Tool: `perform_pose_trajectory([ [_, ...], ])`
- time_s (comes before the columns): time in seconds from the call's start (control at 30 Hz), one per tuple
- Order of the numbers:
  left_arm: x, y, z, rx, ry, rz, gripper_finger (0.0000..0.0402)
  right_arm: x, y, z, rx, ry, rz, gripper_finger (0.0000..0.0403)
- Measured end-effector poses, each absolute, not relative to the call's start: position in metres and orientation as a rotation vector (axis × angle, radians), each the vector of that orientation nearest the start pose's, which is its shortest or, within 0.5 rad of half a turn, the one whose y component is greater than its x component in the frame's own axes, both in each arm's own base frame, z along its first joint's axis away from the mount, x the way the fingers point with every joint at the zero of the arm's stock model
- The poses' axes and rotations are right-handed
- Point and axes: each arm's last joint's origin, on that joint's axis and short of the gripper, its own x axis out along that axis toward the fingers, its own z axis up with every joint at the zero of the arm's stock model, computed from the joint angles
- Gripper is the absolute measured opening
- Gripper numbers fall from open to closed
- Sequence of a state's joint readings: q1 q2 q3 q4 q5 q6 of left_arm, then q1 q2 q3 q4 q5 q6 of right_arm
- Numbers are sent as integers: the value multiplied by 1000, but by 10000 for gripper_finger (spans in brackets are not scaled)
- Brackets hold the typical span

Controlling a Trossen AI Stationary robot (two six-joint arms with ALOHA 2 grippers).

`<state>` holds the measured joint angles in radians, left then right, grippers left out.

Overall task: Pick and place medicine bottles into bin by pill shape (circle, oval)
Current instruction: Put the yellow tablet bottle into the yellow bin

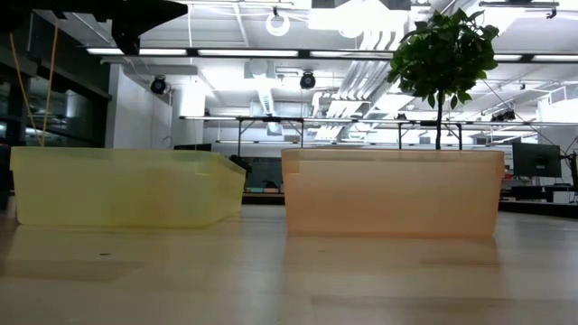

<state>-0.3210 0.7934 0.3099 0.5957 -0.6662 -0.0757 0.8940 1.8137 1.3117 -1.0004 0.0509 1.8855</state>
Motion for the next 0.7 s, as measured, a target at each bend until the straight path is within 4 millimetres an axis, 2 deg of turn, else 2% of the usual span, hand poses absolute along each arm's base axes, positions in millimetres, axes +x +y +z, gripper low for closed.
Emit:
perform_pose_trajectory([
  [0.37,167,-37,241,-128,-112,341,188,210,259,198,810,1367,-716,118],
  [0.7,167,-37,241,-128,-112,341,188,211,259,199,758,1382,-667,88],
])
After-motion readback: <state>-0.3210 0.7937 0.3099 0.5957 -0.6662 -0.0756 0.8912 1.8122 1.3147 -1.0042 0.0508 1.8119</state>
